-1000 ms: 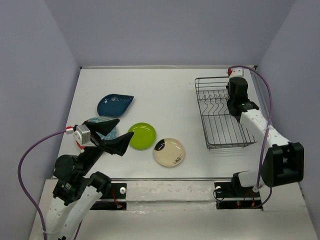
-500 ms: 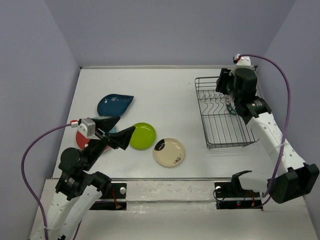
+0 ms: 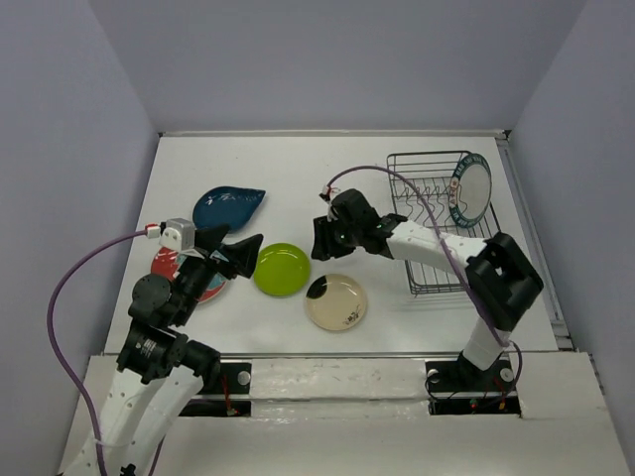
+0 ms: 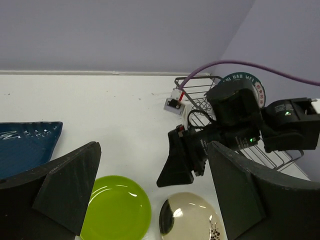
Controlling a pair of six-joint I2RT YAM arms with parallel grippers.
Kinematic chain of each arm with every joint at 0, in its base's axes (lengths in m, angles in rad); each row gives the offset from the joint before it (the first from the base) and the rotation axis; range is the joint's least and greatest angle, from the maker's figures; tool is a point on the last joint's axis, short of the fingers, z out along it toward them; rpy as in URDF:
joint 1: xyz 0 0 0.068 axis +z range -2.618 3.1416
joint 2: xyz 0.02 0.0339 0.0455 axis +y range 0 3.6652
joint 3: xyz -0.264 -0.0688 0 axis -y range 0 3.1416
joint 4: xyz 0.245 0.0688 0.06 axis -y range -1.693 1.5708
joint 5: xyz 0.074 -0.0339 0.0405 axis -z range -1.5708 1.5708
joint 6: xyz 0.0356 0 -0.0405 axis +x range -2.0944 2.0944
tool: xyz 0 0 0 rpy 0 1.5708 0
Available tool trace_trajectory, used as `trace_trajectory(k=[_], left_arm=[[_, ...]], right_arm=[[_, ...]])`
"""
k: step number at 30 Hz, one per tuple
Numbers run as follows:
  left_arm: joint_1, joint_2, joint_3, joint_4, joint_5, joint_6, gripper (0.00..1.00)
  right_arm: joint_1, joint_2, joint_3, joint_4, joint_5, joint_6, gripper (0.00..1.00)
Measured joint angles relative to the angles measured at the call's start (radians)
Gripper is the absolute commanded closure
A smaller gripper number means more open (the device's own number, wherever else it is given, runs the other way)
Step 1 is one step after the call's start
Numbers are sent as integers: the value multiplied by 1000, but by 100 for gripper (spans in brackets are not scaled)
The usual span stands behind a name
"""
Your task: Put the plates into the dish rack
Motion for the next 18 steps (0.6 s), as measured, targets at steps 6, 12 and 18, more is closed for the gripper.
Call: trace_trajectory(k=[6, 12, 18], left_arm=[[20, 8, 0, -20, -21, 1, 1], [21, 13, 0, -20, -9, 1, 1], [21, 14, 0, -20, -3, 1, 1]], right_arm=[[22, 185, 30, 55, -27, 65, 50], [19, 290, 90, 128, -72, 116, 69], [17, 329, 93, 200, -88, 179, 93]])
